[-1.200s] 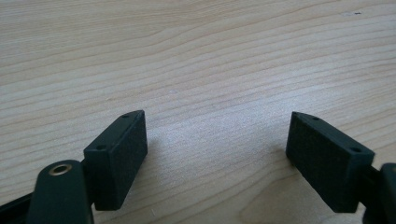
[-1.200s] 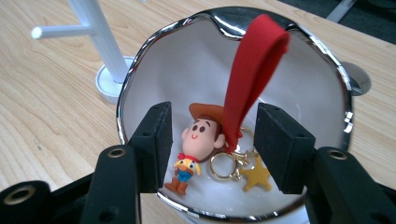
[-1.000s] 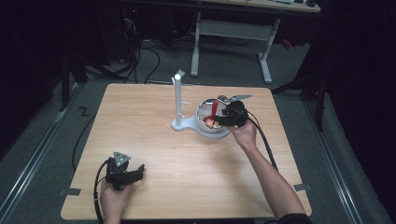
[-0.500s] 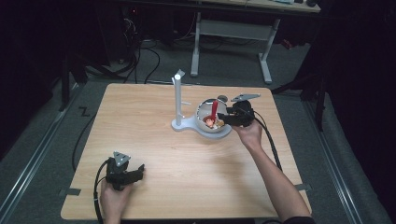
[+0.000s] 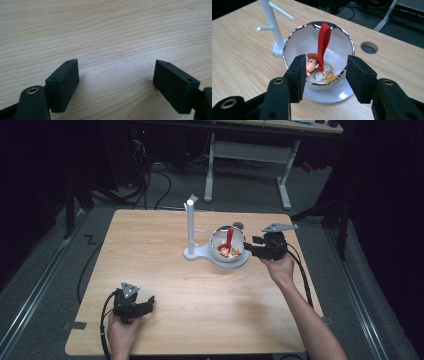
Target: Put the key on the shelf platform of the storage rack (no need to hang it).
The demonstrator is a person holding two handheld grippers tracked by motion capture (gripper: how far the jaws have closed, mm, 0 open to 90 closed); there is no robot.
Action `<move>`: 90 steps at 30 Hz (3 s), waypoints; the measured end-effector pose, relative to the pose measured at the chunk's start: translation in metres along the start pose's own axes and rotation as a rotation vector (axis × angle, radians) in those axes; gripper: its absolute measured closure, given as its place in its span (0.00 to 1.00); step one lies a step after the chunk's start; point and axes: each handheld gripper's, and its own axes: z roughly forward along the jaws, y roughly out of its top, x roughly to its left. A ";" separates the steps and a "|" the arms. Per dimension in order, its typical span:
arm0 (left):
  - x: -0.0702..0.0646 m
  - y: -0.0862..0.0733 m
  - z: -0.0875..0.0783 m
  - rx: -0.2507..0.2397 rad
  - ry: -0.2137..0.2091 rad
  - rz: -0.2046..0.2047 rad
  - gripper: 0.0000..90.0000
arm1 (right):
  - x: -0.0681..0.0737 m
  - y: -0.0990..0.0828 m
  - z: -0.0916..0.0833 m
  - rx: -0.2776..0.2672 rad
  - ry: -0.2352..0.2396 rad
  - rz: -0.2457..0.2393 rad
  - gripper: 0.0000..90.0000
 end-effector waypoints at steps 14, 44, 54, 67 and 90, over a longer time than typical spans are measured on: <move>-0.001 0.001 0.000 0.006 0.002 -0.015 0.23 | -0.004 -0.007 -0.027 -0.036 0.000 0.026 0.57; 0.000 -0.001 0.000 0.000 -0.003 0.004 0.23 | -0.006 -0.039 -0.087 -0.082 0.004 0.070 0.55; 0.000 -0.001 0.000 0.001 -0.002 0.003 0.23 | -0.001 -0.052 -0.112 -0.122 -0.014 0.075 0.55; 0.000 -0.001 0.000 0.001 -0.001 0.002 0.23 | 0.006 -0.089 -0.130 -0.155 -0.038 0.123 0.56; 0.000 -0.001 -0.001 0.001 -0.002 0.003 0.23 | 0.023 -0.118 -0.122 -0.158 -0.030 0.136 0.56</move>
